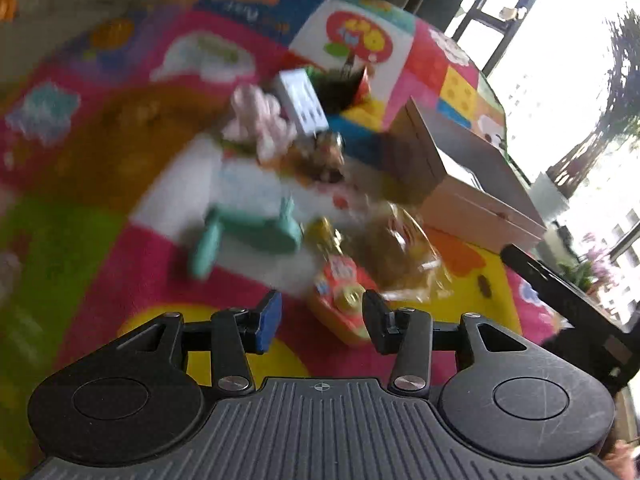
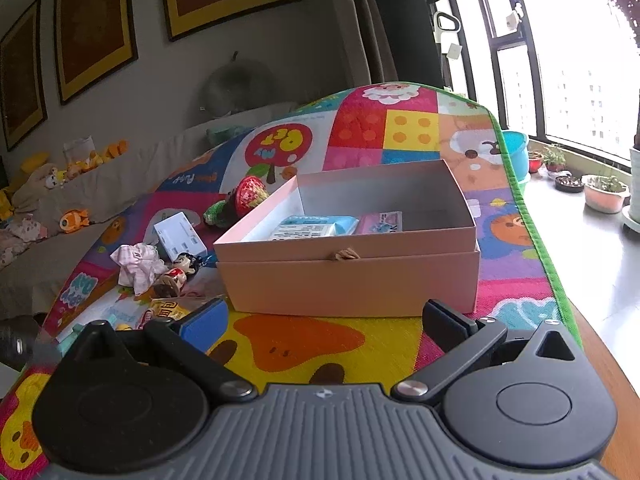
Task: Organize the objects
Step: 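Grasp the wrapped bread roll with the left gripper and lift it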
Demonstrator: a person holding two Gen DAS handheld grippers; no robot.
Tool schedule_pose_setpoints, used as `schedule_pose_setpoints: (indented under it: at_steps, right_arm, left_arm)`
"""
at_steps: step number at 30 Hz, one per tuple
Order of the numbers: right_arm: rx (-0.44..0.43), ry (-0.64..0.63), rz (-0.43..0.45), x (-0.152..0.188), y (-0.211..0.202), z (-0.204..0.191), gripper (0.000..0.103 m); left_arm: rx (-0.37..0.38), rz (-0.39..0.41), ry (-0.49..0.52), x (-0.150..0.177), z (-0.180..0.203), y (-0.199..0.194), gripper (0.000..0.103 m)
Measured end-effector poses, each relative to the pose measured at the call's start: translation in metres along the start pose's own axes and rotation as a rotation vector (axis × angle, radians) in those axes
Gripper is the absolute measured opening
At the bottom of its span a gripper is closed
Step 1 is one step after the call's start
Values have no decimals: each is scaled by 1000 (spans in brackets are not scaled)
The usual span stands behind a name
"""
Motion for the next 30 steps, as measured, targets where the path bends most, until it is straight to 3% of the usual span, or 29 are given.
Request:
schedule_pose_setpoints:
  at_steps: [4, 11, 12, 14, 17, 21, 27, 30]
  right_arm:
    - [1, 1, -8, 0, 2, 0, 103]
    - [1, -5, -90, 3, 12, -1, 103]
    - [5, -6, -99, 3, 13, -2, 103]
    - [13, -2, -105, 4, 14, -1, 103]
    - [14, 8, -92, 4, 12, 1, 103]
    - [12, 8, -103, 4, 15, 1, 103]
    - [13, 23, -68, 3, 9, 3, 103]
    - [5, 27, -57, 2, 7, 4, 103]
  left_arm:
    - [24, 8, -11, -8, 12, 16, 49]
    - [-13, 43, 166, -17, 36, 53, 51]
    - [-30, 49, 182, -20, 36, 59, 54]
    - [-37, 72, 162, -27, 35, 59, 48]
    - [21, 119, 134, -33, 38, 44, 48]
    - [120, 82, 83, -34, 48, 39, 48]
    - [40, 40, 27, -52, 60, 81, 48]
    - [-27, 16, 77, -56, 71, 104, 64]
Point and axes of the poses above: each gripper's, at about its wrist camera, not at the fingertips, and y roughly the way its jaws point, z to its right, x to its underside, the point moved 4 cm from there along y, roughly the way its jaws point, and after that the axes turned 2 degrees about y, right-handed, at the moved point
